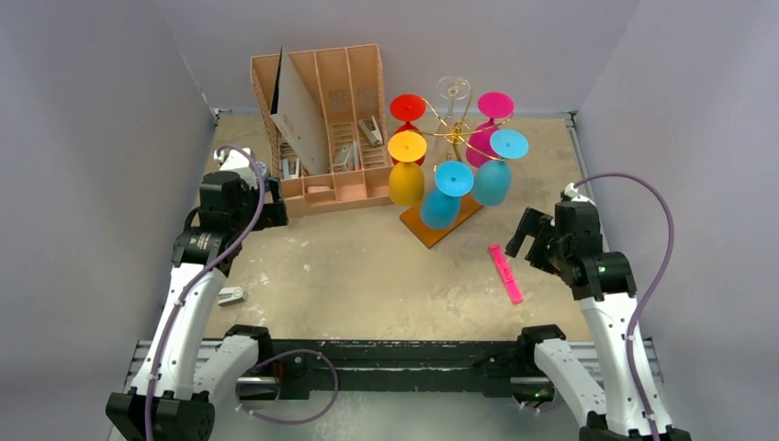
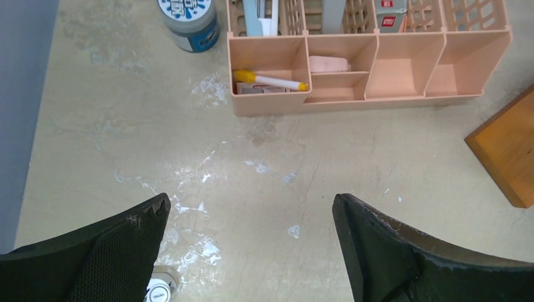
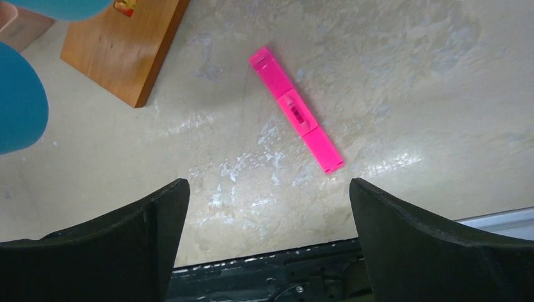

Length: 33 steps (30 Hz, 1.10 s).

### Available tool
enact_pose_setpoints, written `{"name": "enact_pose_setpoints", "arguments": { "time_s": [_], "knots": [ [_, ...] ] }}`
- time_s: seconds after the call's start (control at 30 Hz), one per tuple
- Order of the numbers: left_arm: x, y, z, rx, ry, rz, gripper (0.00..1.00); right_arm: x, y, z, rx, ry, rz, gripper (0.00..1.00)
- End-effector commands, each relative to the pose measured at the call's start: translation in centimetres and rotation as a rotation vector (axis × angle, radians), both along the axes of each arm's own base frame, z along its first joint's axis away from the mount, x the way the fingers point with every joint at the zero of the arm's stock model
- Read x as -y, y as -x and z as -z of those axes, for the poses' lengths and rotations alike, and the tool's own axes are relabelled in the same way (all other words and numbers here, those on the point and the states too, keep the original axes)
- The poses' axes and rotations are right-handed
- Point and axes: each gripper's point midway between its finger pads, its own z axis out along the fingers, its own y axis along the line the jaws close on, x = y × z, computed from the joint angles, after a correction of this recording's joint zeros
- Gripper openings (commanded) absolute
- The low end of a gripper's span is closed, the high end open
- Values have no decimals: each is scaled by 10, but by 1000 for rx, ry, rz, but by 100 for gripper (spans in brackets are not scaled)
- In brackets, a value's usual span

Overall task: Take the wine glass off the wine glass rack
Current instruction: Move the wine rack to the center of the board.

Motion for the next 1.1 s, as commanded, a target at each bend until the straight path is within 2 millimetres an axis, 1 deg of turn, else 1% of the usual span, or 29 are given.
{"name": "enact_pose_setpoints", "arguments": {
  "time_s": [0.0,0.1,0.17,0.27,0.37,0.4,0.47,0.5,0.53,0.57,0.67,0.73,0.8,0.9,0.97,1.07],
  "knots": [
    [-3,-5,-1,43,43,-63,100,-17,-1,17,-12,-135,53,99],
    [-4,-2,4,-3,40,-67,100,-21,5,25,-33,-155,40,99],
    [-2,4,5,-44,47,-65,100,-22,4,27,-15,-162,37,99],
    [-4,15,8,-94,54,-87,100,-43,4,29,28,-241,-70,99],
    [10,22,5,-87,99,-17,100,-64,1,27,78,-336,-161,99],
    [14,24,3,-75,122,-1,100,-75,3,28,78,-391,-200,99],
    [31,26,2,-42,197,59,100,-92,4,34,71,-491,-241,99],
    [41,27,5,-38,241,94,100,-97,5,44,55,-526,-247,99],
    [50,27,9,-41,294,119,100,-100,5,48,50,-549,-247,99],
    [64,28,12,-52,364,165,100,-102,5,54,44,-565,-248,99],
    [103,29,20,-91,575,279,100,-104,7,58,49,-577,-259,99],
    [121,27,28,-108,684,330,100,-104,10,58,47,-568,-266,99],
    [135,25,41,-130,732,355,100,-101,13,60,41,-555,-259,99],
    [153,24,66,-184,769,352,99,-95,18,69,0,-530,-213,99],
    [171,21,73,-196,786,360,99,-94,21,71,-24,-529,-208,99],
    [204,14,81,-201,798,376,99,-94,21,71,-40,-533,-185,99]
  ]
}}
